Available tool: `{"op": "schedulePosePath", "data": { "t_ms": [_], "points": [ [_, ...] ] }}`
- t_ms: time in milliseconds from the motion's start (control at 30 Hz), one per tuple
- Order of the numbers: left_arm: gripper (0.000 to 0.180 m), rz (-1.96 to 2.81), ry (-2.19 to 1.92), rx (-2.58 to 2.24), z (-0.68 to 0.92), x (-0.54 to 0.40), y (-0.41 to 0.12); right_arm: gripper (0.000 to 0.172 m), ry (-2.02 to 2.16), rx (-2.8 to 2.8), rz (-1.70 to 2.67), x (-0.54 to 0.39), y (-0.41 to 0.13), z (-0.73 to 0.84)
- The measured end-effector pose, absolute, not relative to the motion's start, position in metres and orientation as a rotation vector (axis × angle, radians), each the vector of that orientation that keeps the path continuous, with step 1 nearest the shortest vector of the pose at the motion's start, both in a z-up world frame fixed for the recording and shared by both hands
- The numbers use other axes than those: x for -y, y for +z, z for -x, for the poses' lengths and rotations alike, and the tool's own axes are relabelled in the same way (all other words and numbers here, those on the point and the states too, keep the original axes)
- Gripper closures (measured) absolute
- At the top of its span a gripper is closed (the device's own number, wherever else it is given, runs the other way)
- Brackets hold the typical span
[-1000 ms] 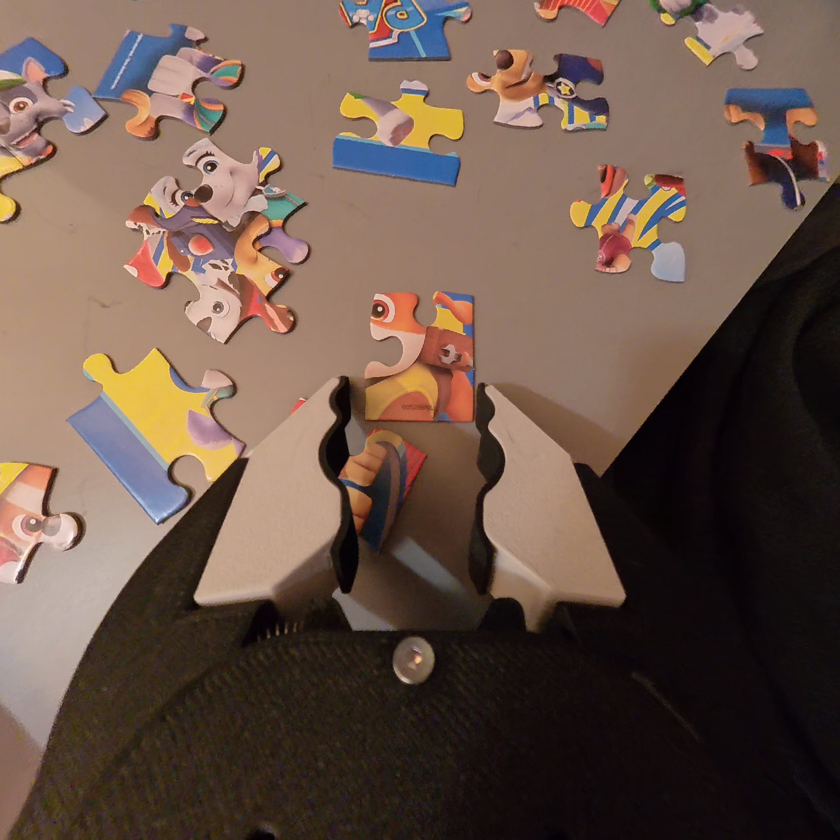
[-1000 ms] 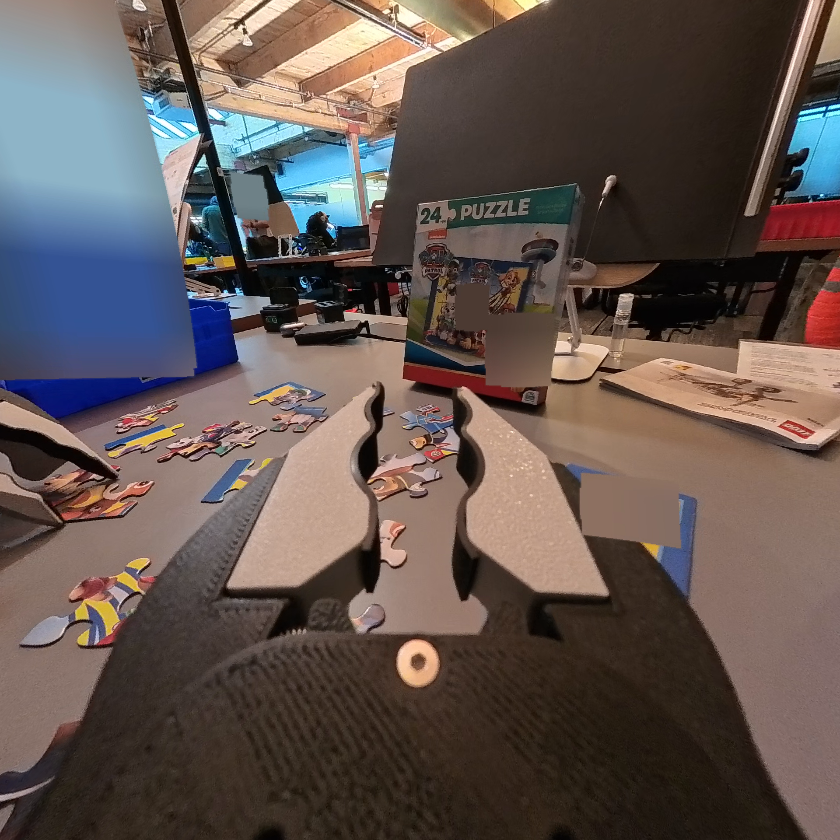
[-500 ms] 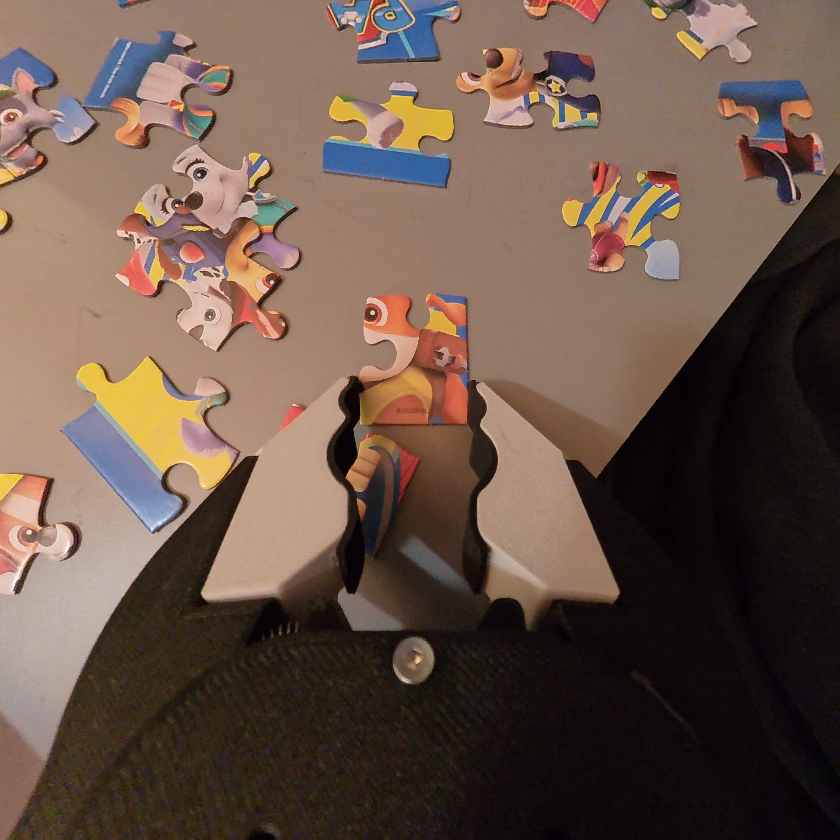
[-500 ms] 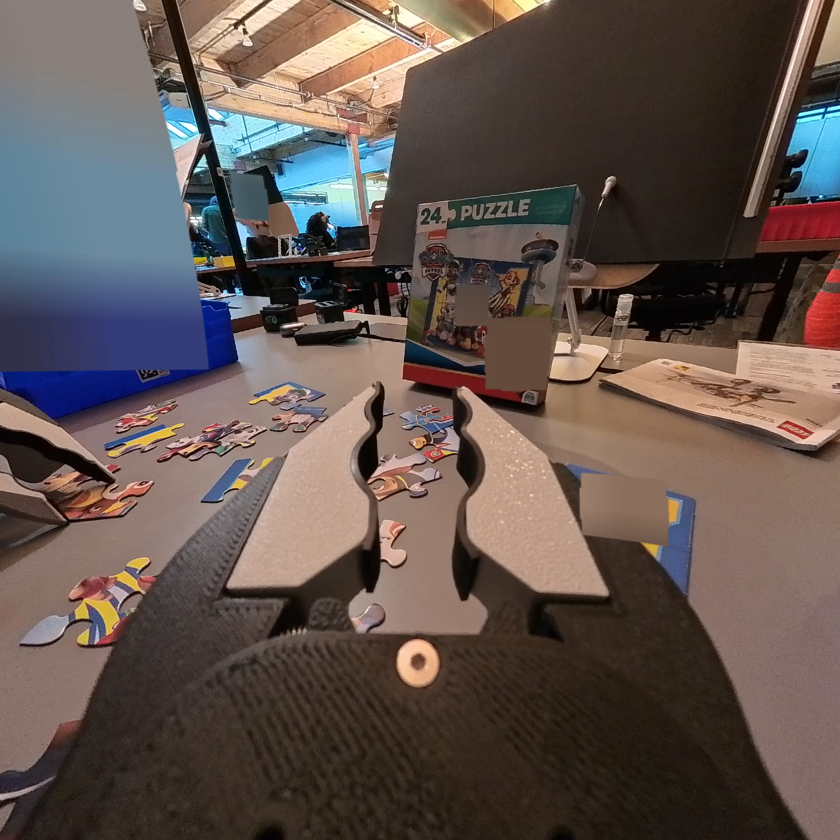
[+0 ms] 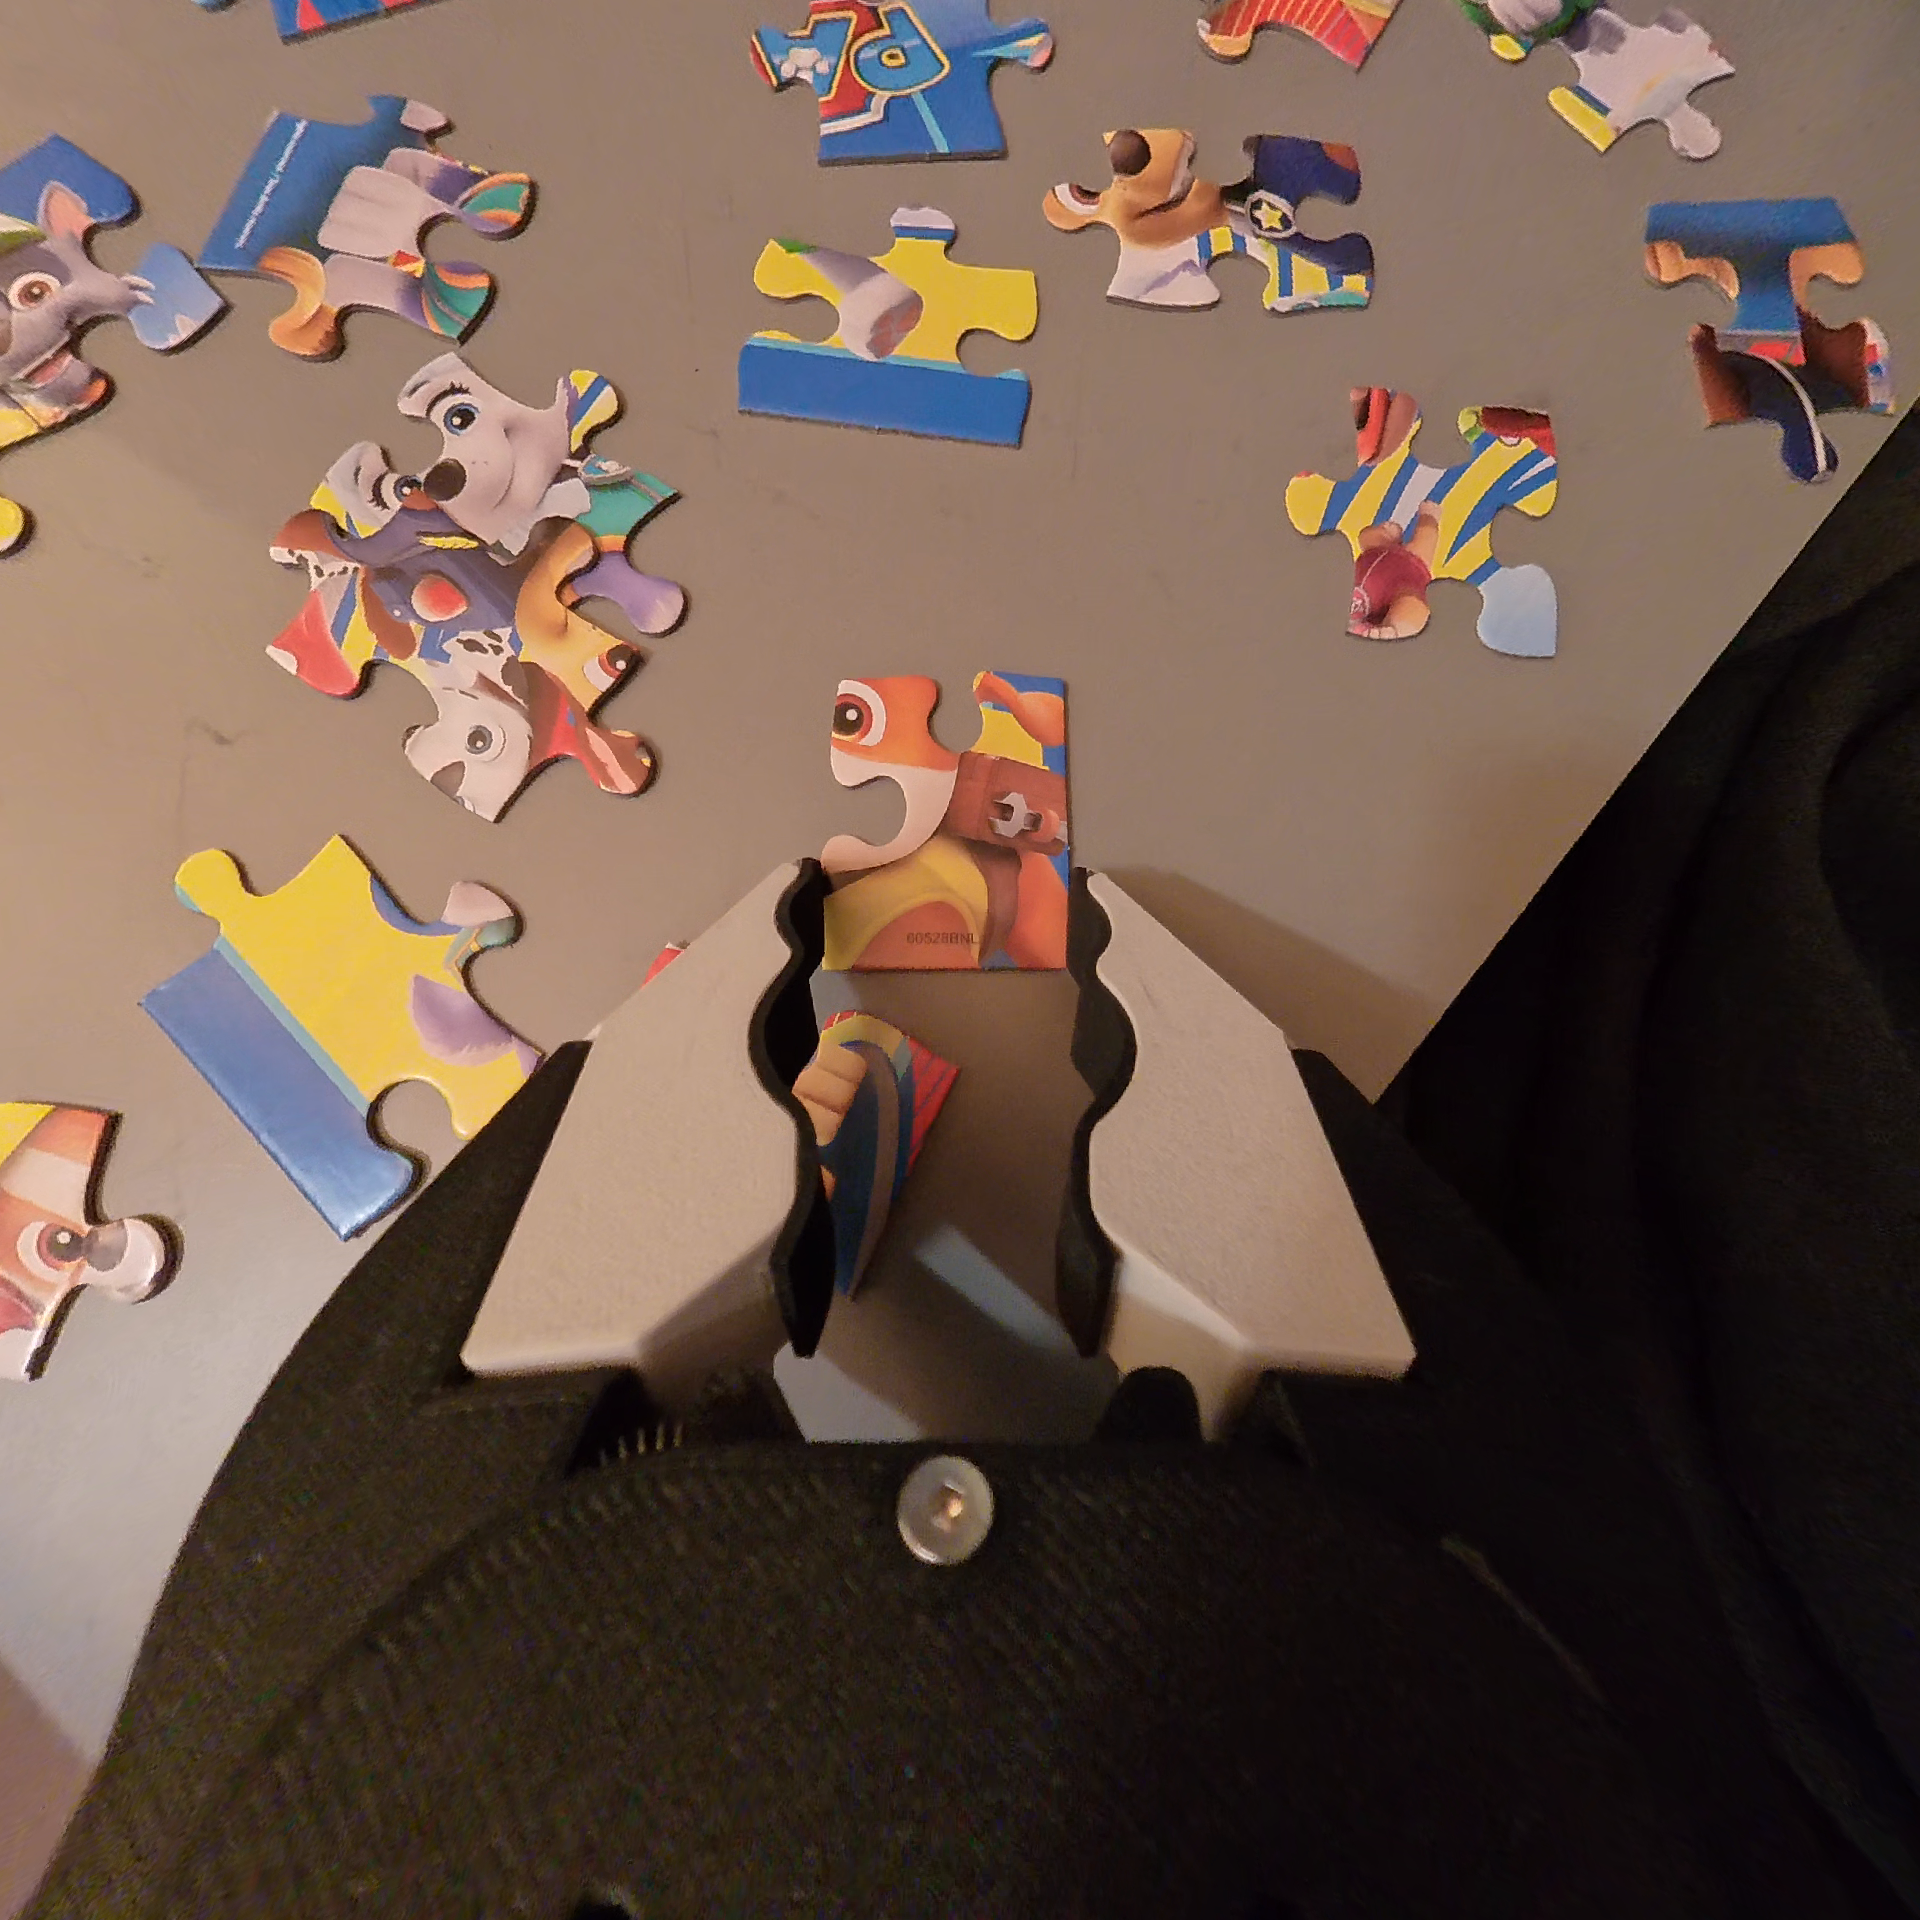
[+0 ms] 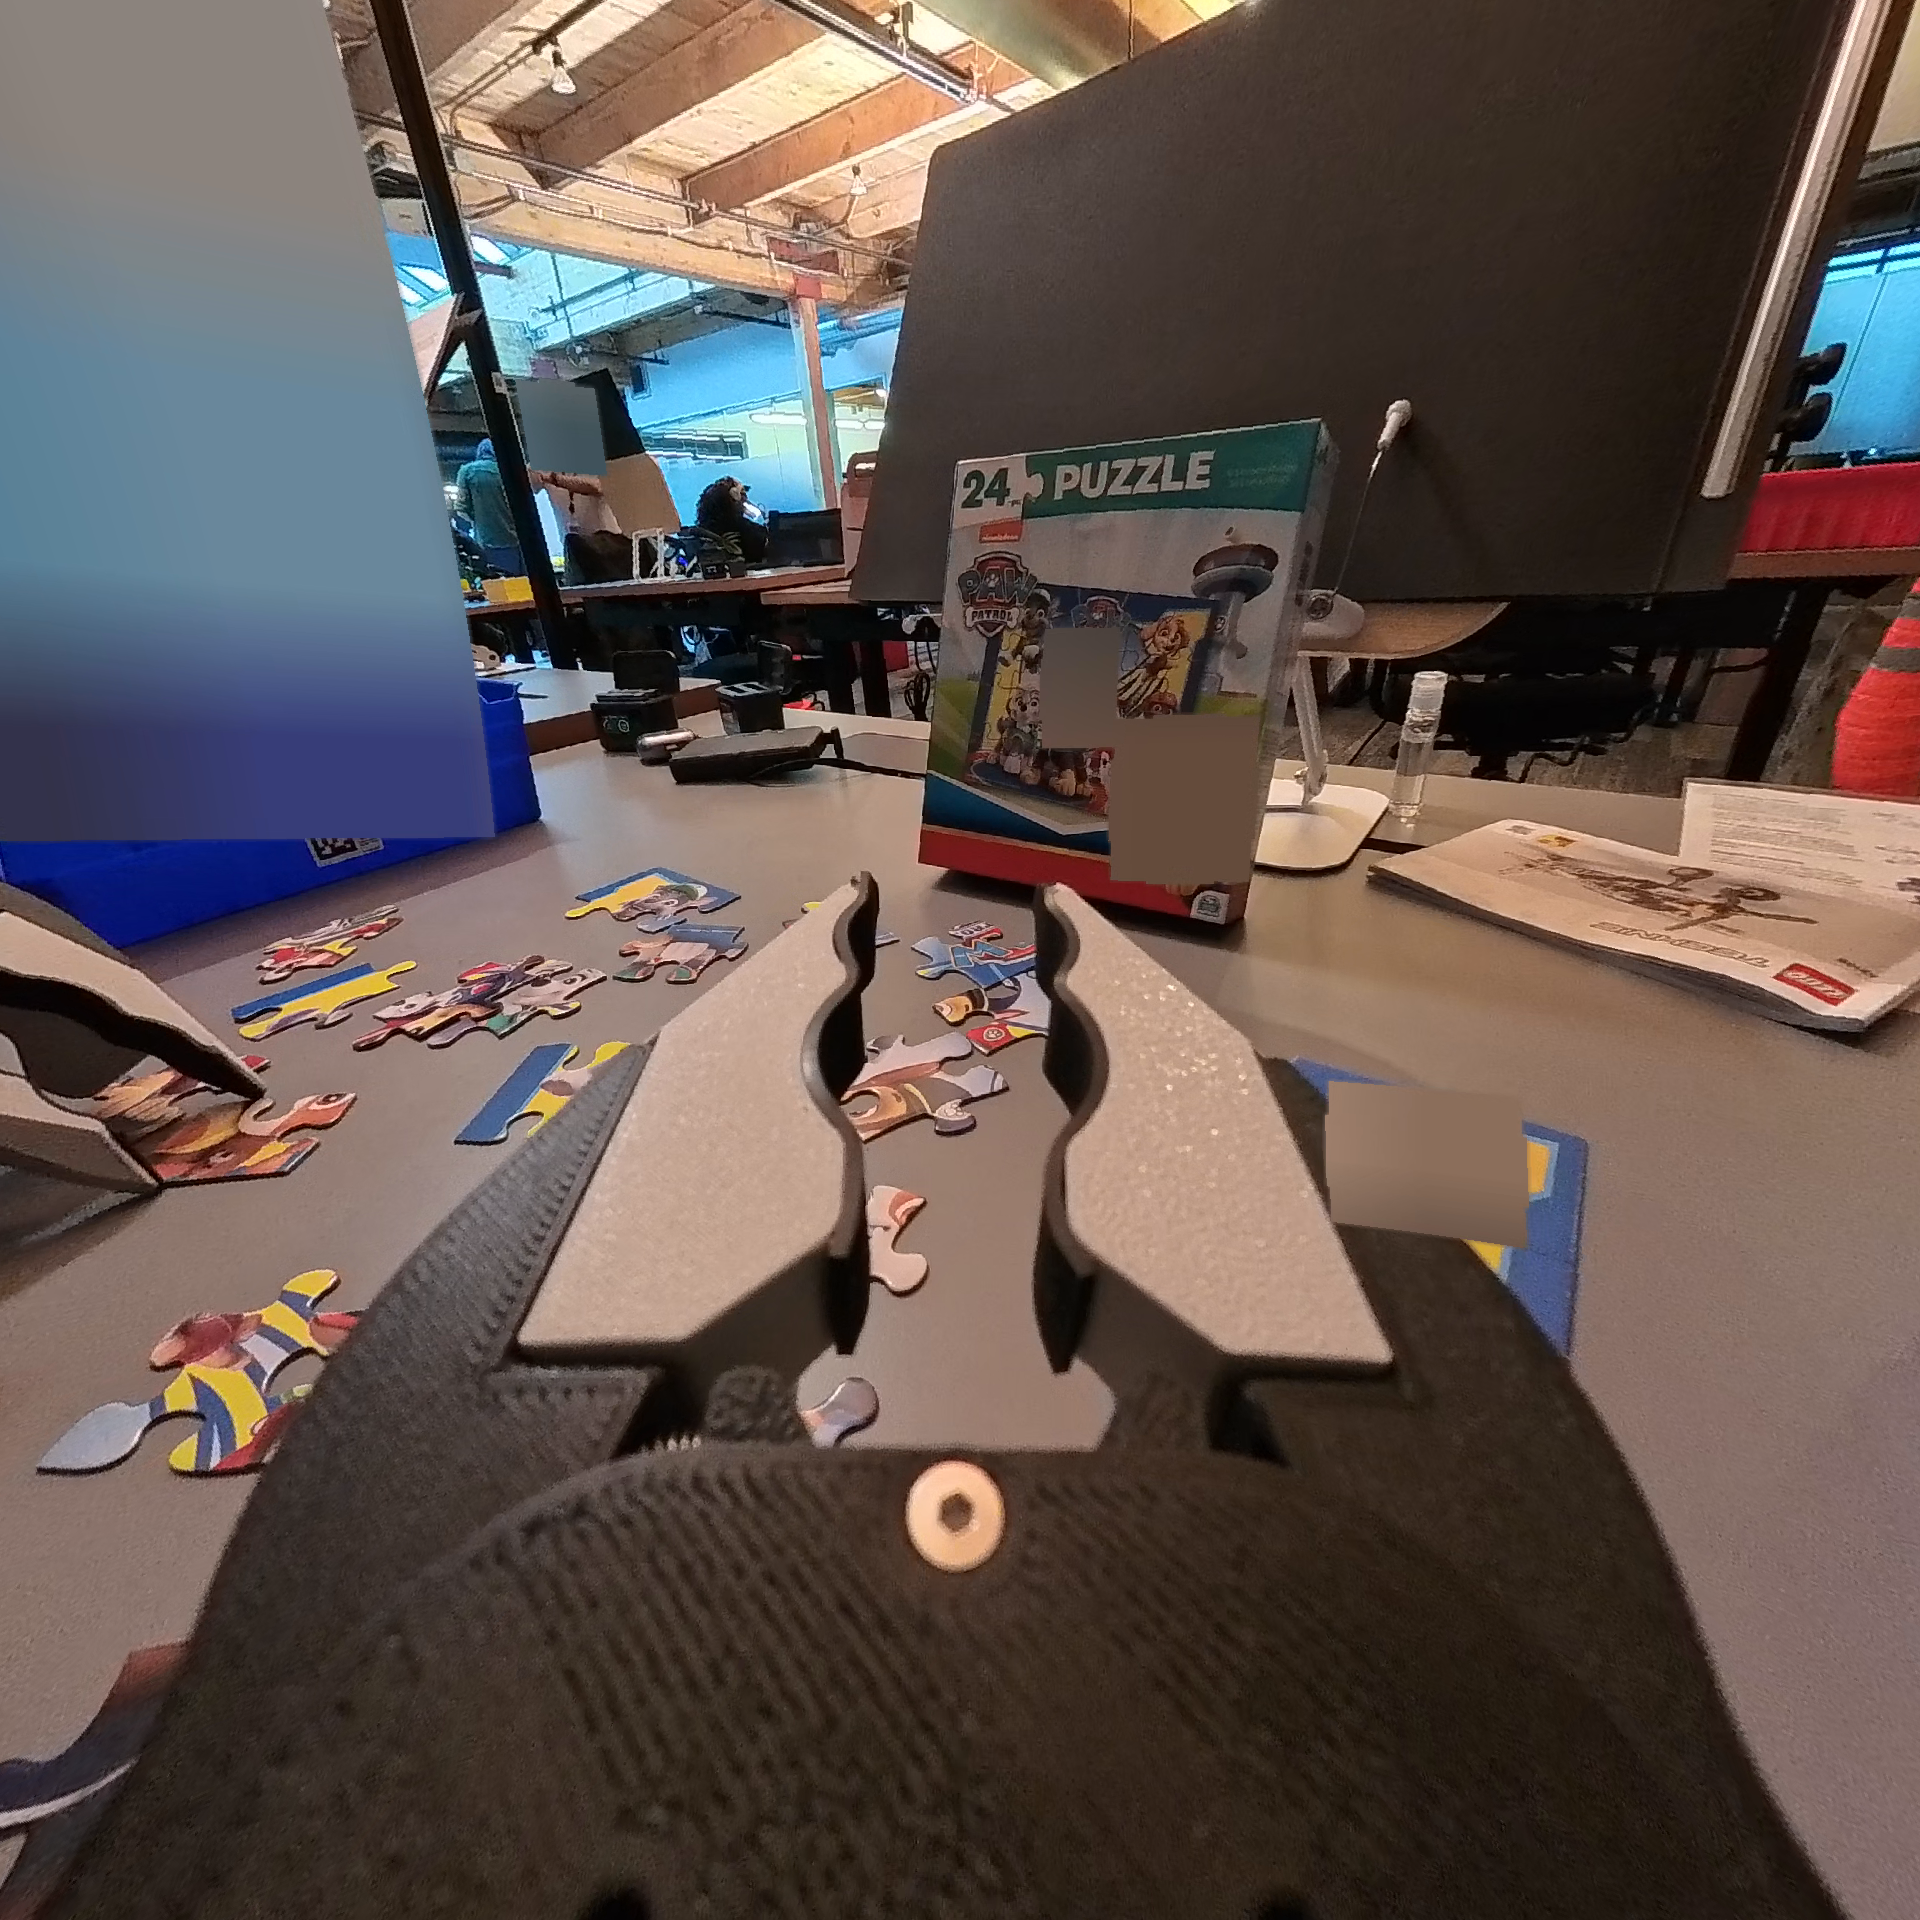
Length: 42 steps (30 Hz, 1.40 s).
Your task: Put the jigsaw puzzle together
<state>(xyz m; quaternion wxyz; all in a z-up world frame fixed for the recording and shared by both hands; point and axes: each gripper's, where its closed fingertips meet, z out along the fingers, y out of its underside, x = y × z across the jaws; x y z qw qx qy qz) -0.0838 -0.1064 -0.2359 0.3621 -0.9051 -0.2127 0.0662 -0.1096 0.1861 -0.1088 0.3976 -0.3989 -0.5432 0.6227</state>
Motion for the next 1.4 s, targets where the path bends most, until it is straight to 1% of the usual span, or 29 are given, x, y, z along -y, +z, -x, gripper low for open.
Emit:
{"op": "schedulePosePath", "data": {
  "t_ms": [1400],
  "points": [
    [0.135, 2.293, 0.245, 0.551, 0.0928, 0.1055, -0.2296, 0.143, 1.572, 1.377, 1.008, -0.1857, -0.109, 0.1098]
  ]
}}
